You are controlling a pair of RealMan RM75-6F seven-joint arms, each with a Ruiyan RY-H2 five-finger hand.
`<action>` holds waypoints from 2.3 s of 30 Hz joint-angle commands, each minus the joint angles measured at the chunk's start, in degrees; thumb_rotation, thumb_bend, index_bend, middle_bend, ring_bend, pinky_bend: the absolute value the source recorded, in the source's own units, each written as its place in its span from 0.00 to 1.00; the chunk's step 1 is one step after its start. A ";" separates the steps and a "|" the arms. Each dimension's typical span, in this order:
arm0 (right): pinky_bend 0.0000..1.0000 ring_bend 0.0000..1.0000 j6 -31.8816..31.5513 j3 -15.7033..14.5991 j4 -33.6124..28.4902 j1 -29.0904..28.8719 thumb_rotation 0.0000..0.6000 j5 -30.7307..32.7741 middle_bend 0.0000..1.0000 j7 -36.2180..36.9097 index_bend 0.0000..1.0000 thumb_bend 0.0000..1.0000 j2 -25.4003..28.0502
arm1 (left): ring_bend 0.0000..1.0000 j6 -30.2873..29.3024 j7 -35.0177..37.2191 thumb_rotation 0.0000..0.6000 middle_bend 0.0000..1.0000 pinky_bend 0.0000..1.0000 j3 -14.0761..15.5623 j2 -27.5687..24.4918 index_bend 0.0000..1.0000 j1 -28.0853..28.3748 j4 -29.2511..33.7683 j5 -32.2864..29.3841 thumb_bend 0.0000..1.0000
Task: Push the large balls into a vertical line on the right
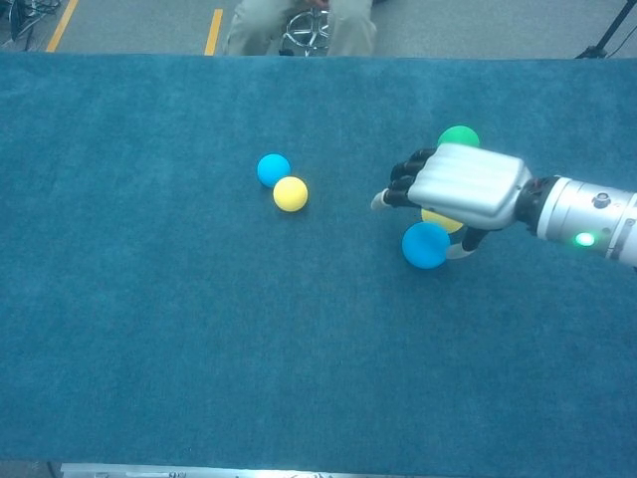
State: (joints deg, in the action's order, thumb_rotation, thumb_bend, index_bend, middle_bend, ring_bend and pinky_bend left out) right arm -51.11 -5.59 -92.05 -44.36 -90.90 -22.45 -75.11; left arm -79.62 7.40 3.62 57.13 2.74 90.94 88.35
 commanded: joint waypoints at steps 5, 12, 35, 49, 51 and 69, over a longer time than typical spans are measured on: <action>0.23 0.18 -3.94 2.13 -3.27 2.07 1.00 0.81 0.33 1.83 0.22 0.02 2.86 | 0.24 1.04 0.44 1.00 0.17 0.26 -0.49 -0.85 0.32 2.03 -0.31 1.84 0.40; 0.23 0.18 -8.15 4.43 -6.61 5.05 1.00 4.07 0.33 0.69 0.22 0.02 6.01 | 0.24 4.41 6.01 1.00 0.17 0.26 -0.89 -1.49 0.32 6.72 -2.58 5.67 0.40; 0.46 0.34 -18.40 7.13 -11.58 15.59 1.00 11.81 0.42 -2.09 0.41 0.04 13.67 | 0.23 14.10 18.36 1.00 0.17 0.25 -2.74 4.18 0.26 26.84 -10.58 16.61 0.40; 0.46 0.34 -17.70 7.86 -10.54 17.04 1.00 11.55 0.42 -0.65 0.41 0.04 13.90 | 0.15 23.33 17.23 1.00 0.09 0.21 -3.23 9.55 0.16 36.53 -11.73 15.08 0.40; 0.46 0.34 -15.26 7.88 -10.83 15.87 1.00 11.56 0.42 -1.30 0.41 0.04 13.87 | 0.13 23.89 16.47 1.00 0.08 0.20 -3.28 10.09 0.15 37.11 -11.69 14.37 0.40; 0.39 0.29 8.91 12.59 -6.68 -2.83 1.00 24.82 0.42 -12.30 0.28 0.04 1.67 | 0.12 21.50 10.99 1.00 0.07 0.19 -0.47 4.45 0.15 33.46 -6.52 8.58 0.40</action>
State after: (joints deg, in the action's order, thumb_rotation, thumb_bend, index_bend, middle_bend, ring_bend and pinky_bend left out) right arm -44.44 6.29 -100.35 -45.10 -68.75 -32.80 -71.05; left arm -57.83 18.68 2.89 61.96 36.55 84.08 97.23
